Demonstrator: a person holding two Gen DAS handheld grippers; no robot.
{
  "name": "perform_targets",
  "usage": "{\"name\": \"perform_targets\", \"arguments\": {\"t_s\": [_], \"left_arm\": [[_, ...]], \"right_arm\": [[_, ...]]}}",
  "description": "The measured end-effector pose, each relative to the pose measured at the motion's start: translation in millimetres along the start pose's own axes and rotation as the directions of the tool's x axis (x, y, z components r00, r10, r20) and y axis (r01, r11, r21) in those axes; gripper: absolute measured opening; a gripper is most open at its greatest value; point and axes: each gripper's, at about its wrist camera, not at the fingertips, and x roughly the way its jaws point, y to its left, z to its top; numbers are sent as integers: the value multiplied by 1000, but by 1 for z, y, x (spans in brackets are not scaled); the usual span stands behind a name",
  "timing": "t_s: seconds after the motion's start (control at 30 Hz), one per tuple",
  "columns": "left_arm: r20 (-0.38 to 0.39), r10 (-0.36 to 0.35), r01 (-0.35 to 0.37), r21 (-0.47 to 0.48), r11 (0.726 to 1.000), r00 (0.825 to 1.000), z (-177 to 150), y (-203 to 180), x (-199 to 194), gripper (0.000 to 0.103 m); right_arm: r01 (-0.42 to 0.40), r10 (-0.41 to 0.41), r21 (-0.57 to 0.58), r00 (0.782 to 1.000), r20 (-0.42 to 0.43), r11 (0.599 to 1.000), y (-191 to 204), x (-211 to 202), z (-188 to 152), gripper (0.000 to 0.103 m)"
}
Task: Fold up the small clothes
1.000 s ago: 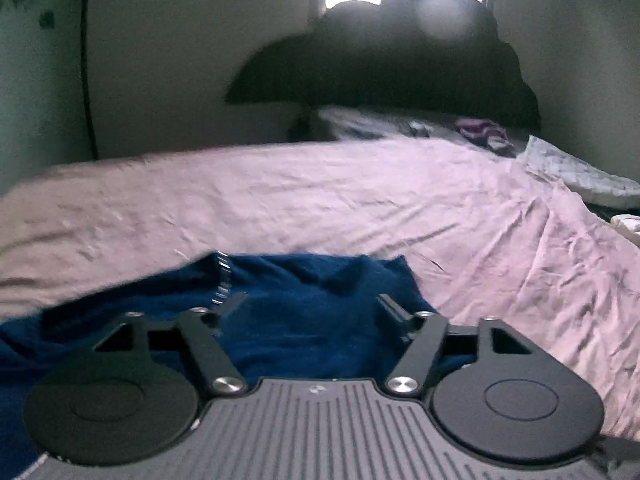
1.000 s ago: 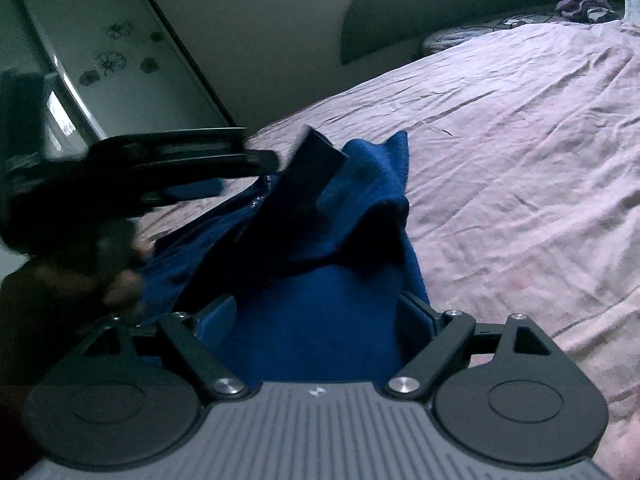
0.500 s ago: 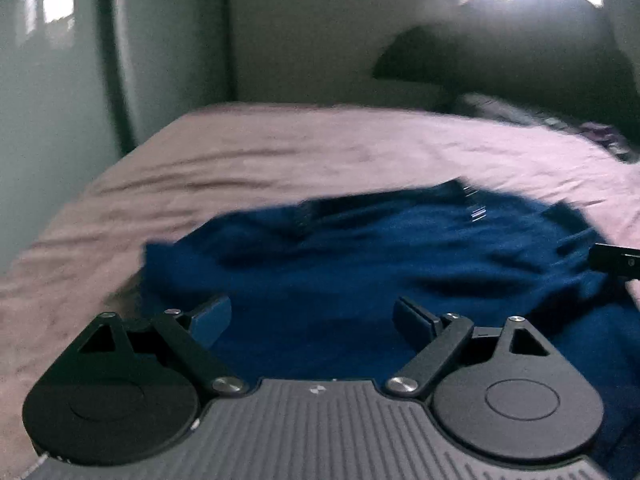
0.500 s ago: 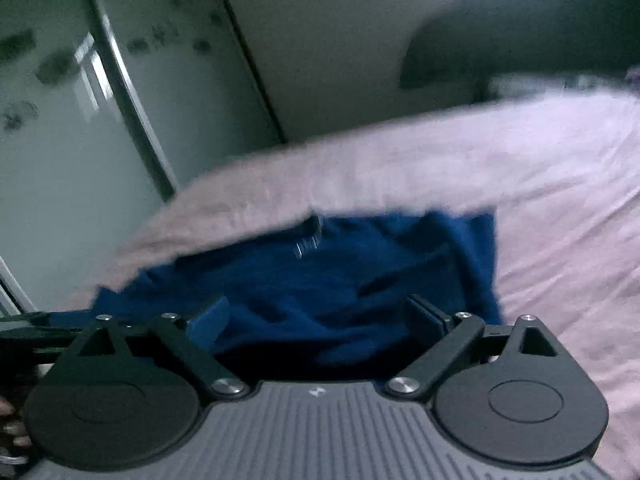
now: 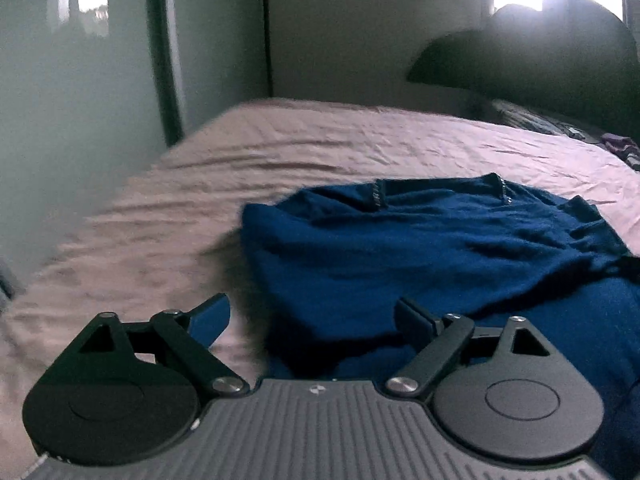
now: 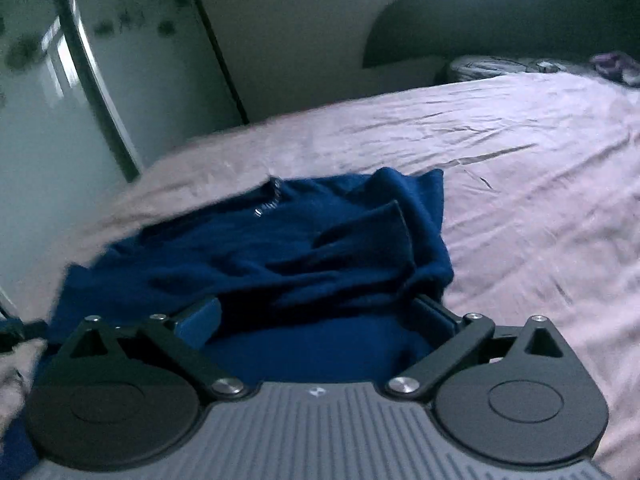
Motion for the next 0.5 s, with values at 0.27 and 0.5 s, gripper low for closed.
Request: {"name": "perform_targets", "arguments": {"t_s": [0.27, 0.5], "left_arm": [[-13, -195, 190, -164, 968, 981, -43, 34, -45, 93], [88, -174, 188, -183, 965, 981, -72, 18, -54, 91]], "right_arm": [[9, -8, -20, 999, 43, 1000, 5, -65, -29, 102], [41, -41, -26, 999, -18, 999, 5, -95, -73, 102]]}}
